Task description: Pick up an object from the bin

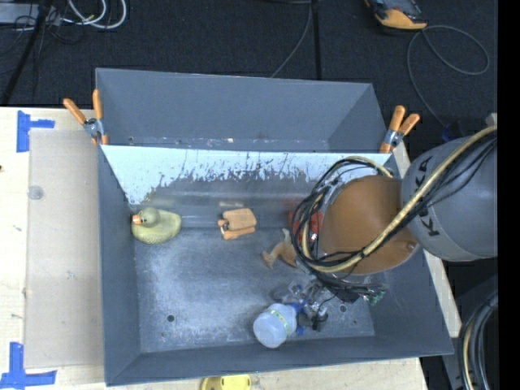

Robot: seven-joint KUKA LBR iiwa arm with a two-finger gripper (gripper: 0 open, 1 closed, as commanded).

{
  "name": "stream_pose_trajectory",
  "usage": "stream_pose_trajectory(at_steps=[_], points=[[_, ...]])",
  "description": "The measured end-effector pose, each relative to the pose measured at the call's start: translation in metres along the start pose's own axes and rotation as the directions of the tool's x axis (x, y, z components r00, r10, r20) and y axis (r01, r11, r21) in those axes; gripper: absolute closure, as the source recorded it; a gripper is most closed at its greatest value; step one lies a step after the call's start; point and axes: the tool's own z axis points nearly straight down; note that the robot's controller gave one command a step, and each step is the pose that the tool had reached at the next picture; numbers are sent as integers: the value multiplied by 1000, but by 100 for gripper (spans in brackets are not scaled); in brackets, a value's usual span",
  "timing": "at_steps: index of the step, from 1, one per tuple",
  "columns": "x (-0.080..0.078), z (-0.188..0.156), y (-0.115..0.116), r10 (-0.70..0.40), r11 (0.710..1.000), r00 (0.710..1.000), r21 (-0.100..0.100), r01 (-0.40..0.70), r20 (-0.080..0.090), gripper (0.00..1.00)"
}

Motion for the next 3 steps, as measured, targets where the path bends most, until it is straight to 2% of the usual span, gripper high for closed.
stream_pose_trajectory(at_steps=[1,2,3], points=[[0,0,0,0,1000,1000,0,0,0,100],[-44,-125,41,-89,996,996,-1,89,1,100],[-43,-125,41,-87,996,996,-2,87,1,100]])
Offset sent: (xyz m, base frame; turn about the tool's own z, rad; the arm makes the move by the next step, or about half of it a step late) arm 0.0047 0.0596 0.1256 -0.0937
